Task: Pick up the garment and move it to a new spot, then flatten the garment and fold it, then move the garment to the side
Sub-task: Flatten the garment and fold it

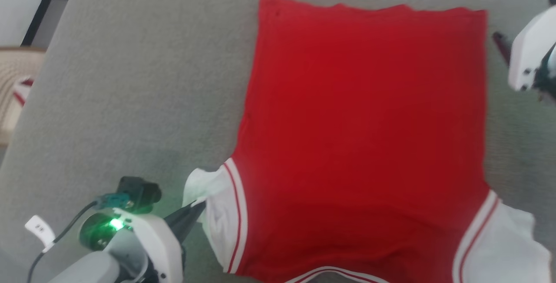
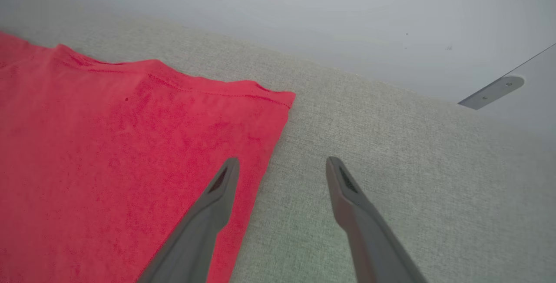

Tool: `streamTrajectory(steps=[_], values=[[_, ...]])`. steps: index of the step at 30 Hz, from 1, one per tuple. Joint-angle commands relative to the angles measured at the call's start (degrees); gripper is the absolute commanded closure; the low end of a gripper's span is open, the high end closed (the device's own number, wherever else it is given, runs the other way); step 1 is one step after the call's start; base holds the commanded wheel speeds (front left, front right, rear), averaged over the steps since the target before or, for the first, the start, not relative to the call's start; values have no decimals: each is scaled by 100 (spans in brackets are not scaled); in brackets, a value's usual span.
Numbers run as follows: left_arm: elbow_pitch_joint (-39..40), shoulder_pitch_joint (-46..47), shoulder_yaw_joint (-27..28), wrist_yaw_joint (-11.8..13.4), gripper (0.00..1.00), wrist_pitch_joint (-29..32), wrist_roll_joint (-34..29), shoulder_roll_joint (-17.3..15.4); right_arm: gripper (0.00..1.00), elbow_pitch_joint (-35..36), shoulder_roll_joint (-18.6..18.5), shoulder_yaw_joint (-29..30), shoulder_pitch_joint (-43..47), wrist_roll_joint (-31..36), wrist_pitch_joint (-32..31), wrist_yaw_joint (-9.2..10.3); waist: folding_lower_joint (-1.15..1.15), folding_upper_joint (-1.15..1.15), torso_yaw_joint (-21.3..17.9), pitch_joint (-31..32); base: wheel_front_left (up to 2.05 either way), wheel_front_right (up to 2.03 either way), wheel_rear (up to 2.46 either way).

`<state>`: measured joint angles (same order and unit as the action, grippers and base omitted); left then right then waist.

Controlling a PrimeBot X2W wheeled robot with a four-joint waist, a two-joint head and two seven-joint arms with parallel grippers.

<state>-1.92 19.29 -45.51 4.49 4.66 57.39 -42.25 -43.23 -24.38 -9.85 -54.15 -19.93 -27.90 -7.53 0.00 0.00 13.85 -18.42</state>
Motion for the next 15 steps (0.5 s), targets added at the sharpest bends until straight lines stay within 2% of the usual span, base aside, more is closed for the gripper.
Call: streamTrajectory(steps=[1, 9, 15], values=[[-68, 117, -34, -71, 100, -32, -44, 84, 0, -262, 41, 76, -186, 40, -100, 9, 0, 0, 239, -232, 0, 0, 0], [-557, 570, -193, -472, 100, -105, -168, 534, 0, -1766, 11, 453, -1161, 561, -694, 9, 0, 0, 673, -596, 0, 0, 0], [-870, 722, -235, -629, 100, -167, -208, 696, 0, -2497, 87, 544, -1319, 926, -1223, 5, 0, 0, 797, -691, 0, 0, 0]])
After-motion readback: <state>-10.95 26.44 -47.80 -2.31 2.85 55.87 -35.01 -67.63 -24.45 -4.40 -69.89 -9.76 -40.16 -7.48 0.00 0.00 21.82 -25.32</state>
